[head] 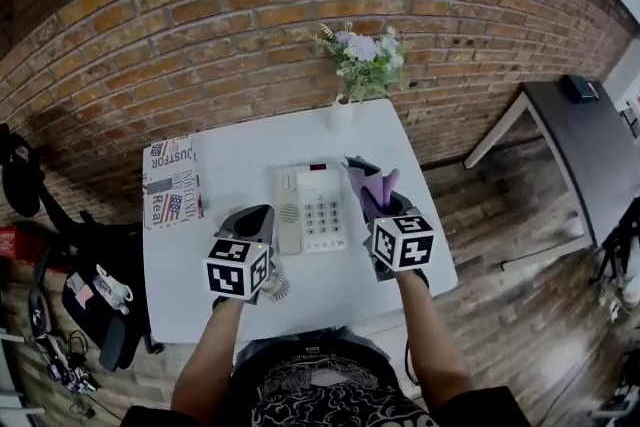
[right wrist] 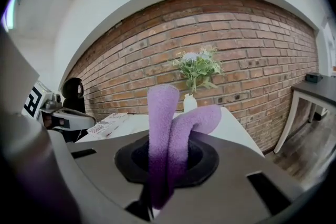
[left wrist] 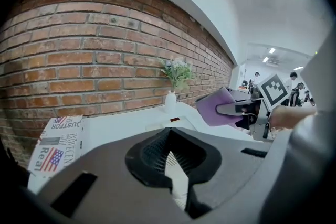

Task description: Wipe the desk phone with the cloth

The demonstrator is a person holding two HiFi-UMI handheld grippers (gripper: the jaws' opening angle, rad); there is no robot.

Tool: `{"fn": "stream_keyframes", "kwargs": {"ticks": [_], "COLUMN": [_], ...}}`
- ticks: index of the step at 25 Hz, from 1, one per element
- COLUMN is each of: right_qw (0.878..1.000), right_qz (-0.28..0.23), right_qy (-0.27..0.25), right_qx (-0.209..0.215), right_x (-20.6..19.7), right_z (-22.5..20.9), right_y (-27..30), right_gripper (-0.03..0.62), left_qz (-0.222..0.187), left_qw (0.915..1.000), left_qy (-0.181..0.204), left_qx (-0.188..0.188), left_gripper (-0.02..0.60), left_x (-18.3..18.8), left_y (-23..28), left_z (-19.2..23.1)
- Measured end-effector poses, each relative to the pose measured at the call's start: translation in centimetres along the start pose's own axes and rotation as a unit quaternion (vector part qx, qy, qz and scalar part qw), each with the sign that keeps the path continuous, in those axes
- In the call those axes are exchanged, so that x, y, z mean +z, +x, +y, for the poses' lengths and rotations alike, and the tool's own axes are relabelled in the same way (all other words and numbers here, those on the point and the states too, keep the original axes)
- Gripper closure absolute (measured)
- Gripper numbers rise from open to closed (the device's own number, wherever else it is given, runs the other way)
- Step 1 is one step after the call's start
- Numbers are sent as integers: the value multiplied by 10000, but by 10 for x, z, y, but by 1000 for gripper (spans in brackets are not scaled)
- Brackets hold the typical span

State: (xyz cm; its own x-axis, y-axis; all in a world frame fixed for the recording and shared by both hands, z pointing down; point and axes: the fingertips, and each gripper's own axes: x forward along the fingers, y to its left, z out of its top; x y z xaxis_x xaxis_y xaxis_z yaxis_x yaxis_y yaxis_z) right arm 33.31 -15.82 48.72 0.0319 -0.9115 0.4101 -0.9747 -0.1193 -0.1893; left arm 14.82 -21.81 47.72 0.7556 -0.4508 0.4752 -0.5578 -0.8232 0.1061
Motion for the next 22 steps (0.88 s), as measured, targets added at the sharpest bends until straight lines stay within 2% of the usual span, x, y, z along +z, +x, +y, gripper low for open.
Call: {"fn": "stream_keyframes", "kwargs": {"ticks": [9, 22], "right_qw": [9988, 9943], "right_qz": [279, 727], "right_qy": [213, 338], "right_qx": [342, 703], "right_x": [-7, -28], "right_z": [-22, -19], "right_y": [46, 85], "right_gripper": [546, 546], "left_qz": [6, 94], "left_qw": [9984, 9933], "left_qy": [-218, -510], "left_qx": [519, 1036], "left_gripper": [575, 575], "left_x": [-6, -26], "left_y": [-1, -19], "left_z": [1, 6]}}
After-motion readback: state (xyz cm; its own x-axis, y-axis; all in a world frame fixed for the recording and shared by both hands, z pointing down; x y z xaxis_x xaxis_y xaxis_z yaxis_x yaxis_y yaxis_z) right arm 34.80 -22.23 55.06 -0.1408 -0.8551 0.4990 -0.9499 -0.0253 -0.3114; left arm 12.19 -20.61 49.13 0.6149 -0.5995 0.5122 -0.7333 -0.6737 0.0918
